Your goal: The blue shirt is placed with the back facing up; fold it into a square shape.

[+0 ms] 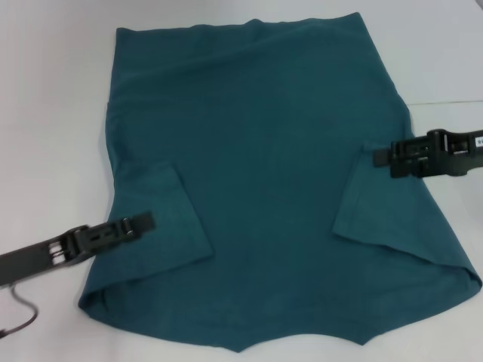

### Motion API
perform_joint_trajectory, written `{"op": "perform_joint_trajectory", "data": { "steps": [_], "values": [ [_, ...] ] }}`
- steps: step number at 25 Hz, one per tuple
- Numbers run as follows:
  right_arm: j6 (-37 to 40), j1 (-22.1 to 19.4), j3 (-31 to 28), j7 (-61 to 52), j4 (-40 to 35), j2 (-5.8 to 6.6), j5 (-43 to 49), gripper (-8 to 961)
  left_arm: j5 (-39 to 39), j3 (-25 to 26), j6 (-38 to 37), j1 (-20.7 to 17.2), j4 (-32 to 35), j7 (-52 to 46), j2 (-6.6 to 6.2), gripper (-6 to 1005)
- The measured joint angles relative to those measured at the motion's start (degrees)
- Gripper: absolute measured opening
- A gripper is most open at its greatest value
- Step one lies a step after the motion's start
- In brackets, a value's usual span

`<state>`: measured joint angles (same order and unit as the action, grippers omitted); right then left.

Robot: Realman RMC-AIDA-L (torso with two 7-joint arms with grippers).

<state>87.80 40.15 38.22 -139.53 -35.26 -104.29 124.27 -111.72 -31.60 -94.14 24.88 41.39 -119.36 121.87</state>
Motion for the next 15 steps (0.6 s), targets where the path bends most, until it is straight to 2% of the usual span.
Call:
{"op": "perform_joint_trajectory", "data": {
  "steps": [3, 6, 11, 15],
  "values": [
    [1.04, -0.90, -0.02, 0.31, -0.18, 0.02, -0.08, 658, -3.66, 0.06, -2.46, -1.02, 3.19, -9.37, -0.54, 720],
    [-0.51, -1.53, 0.63, 0.38, -0.32, -0.26, 0.05, 719, -9.05, 1.79, -2.44, -1.46, 4.63, -14.78, -0.81, 720],
    [-1.70, -1.88, 0.99, 1.14, -0.34, -0.44, 0.17, 820, -12.85, 6.38, -0.97, -2.45, 4.68, -17.72, -1.04, 720],
    [-1.76, -2.01, 1.02, 1.37, -0.34, -0.54, 0.17, 869, -13.80, 7.40, 1.67, -3.03, 4.39, -19.13, -1.09, 719]
  ]
}}
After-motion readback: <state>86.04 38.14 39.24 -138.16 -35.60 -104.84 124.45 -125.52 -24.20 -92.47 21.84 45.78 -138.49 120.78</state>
